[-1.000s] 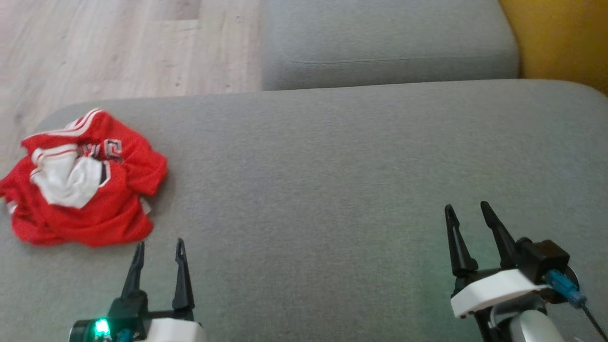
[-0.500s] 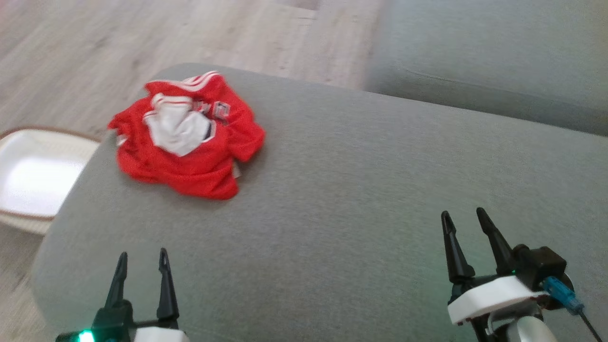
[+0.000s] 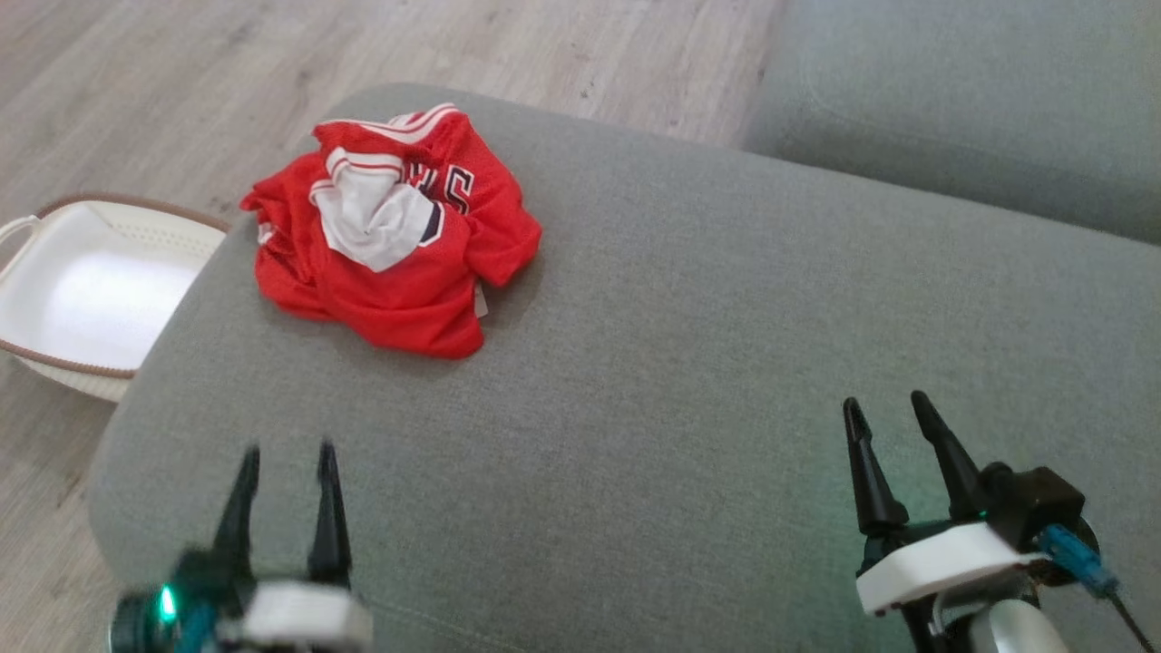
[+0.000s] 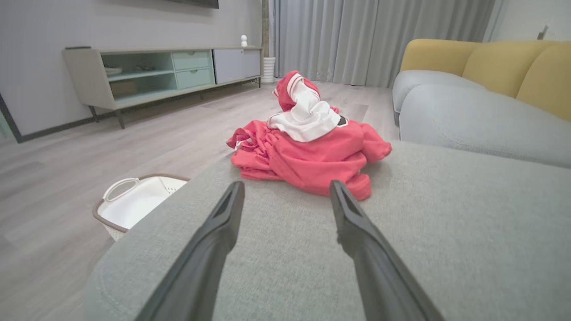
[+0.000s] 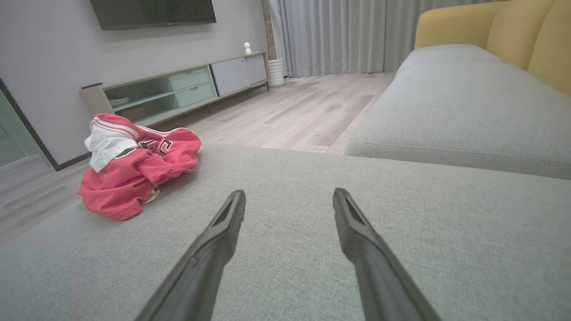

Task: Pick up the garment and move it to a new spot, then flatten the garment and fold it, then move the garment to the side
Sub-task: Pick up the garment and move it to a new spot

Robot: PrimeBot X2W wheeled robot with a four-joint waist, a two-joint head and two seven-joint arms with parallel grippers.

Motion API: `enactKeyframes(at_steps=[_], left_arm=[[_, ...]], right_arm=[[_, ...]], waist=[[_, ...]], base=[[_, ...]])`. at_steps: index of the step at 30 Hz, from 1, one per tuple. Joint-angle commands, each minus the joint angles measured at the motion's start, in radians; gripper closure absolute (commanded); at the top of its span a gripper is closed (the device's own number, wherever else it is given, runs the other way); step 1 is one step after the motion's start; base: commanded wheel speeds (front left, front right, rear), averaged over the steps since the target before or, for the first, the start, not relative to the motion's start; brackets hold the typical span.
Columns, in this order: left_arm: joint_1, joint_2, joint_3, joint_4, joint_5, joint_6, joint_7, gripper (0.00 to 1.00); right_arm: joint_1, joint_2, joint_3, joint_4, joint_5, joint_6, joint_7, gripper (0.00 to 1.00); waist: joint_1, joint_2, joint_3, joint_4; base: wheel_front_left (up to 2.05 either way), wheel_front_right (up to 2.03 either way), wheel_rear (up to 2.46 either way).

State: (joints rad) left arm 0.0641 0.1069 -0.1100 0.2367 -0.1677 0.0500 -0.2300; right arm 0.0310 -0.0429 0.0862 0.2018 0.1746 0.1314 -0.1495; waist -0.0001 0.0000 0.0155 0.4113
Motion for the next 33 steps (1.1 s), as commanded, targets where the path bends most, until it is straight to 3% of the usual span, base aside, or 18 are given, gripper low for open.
enactKeyframes(at_steps=[1, 7, 12, 16, 20, 23, 27, 28, 29, 30, 33], left_arm=[[-0.131, 0.014, 0.032, -0.062, -0.027, -0.018, 0.037, 0.00], [-0.432, 0.082, 0.098, -0.118, -0.150, -0.072, 0.310, 0.00], [-0.634, 0.209, 0.175, -0.041, -0.189, -0.056, 0.533, 0.00], [-0.723, 0.292, 0.223, 0.032, -0.232, -0.069, 0.644, 0.00], [-0.753, 0.315, 0.269, 0.090, -0.286, -0.061, 0.710, 0.00], [-0.752, 0.333, 0.307, 0.147, -0.310, -0.018, 0.770, 0.00], [-0.727, 0.358, 0.331, 0.216, -0.292, 0.070, 0.848, 0.00], [-0.719, 0.358, 0.327, 0.226, -0.294, 0.076, 0.880, 0.09], [-0.711, 0.358, 0.322, 0.228, -0.298, 0.076, 0.906, 0.51], [-0.706, 0.356, 0.321, 0.220, -0.304, 0.071, 0.917, 1.00], [-0.705, 0.358, 0.314, 0.174, -0.308, 0.048, 0.896, 1.00]], right_arm=[[-0.055, -0.007, 0.015, -0.047, -0.012, -0.001, -0.003, 0.00], [-0.091, -0.007, 0.016, -0.117, -0.043, -0.001, 0.024, 0.00], [-0.136, -0.007, 0.027, -0.173, -0.067, -0.001, 0.047, 0.00], [-0.165, -0.007, 0.028, -0.211, -0.077, -0.001, 0.055, 0.00], [-0.178, -0.007, 0.024, -0.229, -0.078, -0.001, 0.053, 0.00], [-0.186, -0.007, 0.027, -0.237, -0.073, -0.001, 0.048, 0.00], [-0.190, -0.007, 0.031, -0.237, -0.064, -0.001, 0.040, 0.00], [-0.188, -0.007, 0.030, -0.235, -0.059, -0.001, 0.038, 0.00], [-0.186, -0.007, 0.029, -0.232, -0.056, -0.001, 0.036, 0.00], [-0.184, -0.007, 0.027, -0.228, -0.054, -0.001, 0.034, 0.00], [-0.176, -0.007, 0.026, -0.209, -0.040, -0.001, 0.024, 0.00]], waist=[[0.0001, 0.0000, 0.026, -0.016], [0.0001, 0.0000, 0.143, -0.086], [0.0001, 0.0000, 0.272, -0.181], [0.0001, 0.0000, 0.366, -0.262], [0.0001, 0.0000, 0.415, -0.313], [0.0001, 0.0000, 0.443, -0.356], [0.0001, 0.0000, 0.449, -0.395], [0.0001, 0.0000, 0.443, -0.399], [0.0001, 0.0000, 0.433, -0.402], [0.0001, 0.0000, 0.421, -0.404], [0.0001, 0.0000, 0.369, -0.402]], base=[[0.00, 0.00, 0.00], [0.00, 0.00, 0.00], [0.00, 0.00, 0.00], [0.00, 0.00, 0.00], [0.00, 0.00, 0.00], [0.00, 0.00, 0.00], [0.00, 0.00, 0.00], [0.00, 0.00, 0.00], [0.00, 0.00, 0.00], [0.00, 0.00, 0.00], [0.00, 0.00, 0.00]])
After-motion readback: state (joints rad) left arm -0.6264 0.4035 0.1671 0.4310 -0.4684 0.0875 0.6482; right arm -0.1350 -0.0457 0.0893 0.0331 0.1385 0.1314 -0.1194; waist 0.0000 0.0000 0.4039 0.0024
